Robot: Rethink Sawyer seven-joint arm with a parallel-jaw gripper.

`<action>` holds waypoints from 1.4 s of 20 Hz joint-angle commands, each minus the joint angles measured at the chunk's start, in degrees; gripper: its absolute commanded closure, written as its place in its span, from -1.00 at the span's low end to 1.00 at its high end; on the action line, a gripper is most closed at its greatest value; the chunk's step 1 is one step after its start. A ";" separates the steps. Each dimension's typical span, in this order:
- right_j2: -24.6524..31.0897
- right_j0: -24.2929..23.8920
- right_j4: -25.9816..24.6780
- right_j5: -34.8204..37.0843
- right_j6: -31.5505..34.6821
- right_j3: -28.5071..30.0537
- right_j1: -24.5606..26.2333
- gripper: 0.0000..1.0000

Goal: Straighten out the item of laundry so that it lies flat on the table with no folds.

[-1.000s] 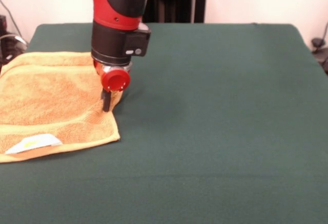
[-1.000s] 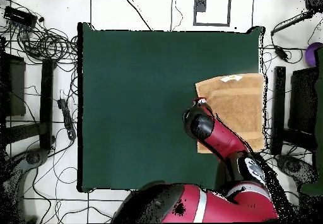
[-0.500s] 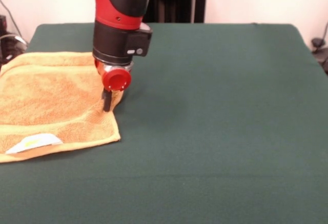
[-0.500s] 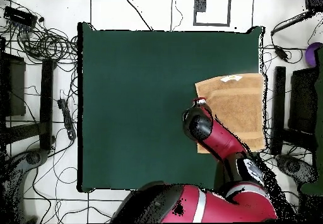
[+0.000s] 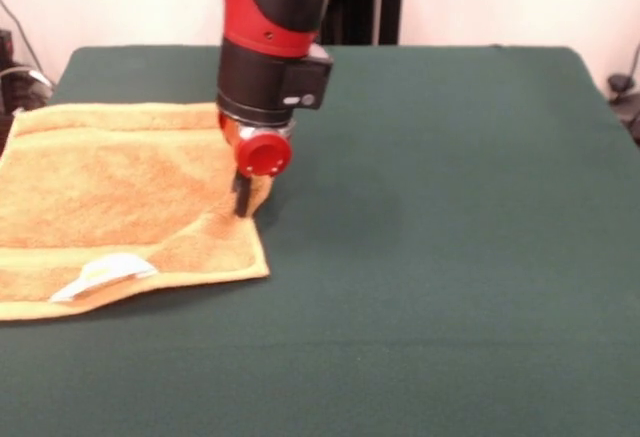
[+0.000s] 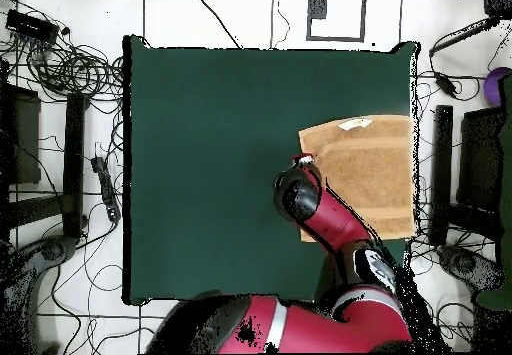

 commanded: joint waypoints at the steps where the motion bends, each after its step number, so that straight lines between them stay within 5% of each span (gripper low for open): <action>1: 10.19 5.44 3.84 11.63 12.81 9.49 -1.44 1.00; 9: 17.04 0.67 2.12 -0.86 15.28 9.24 4.08 1.00; 17: 18.85 1.82 4.58 -6.21 19.20 8.20 6.39 1.00; 19: 12.45 7.75 8.44 -3.64 16.95 6.23 6.81 1.00; 20: 8.78 11.51 12.98 -0.22 16.51 5.47 7.23 -1.00; 23: 9.17 11.96 15.87 1.41 18.46 6.03 6.90 -1.00; 28: 21.55 4.73 17.51 -5.45 25.73 9.99 5.64 -1.00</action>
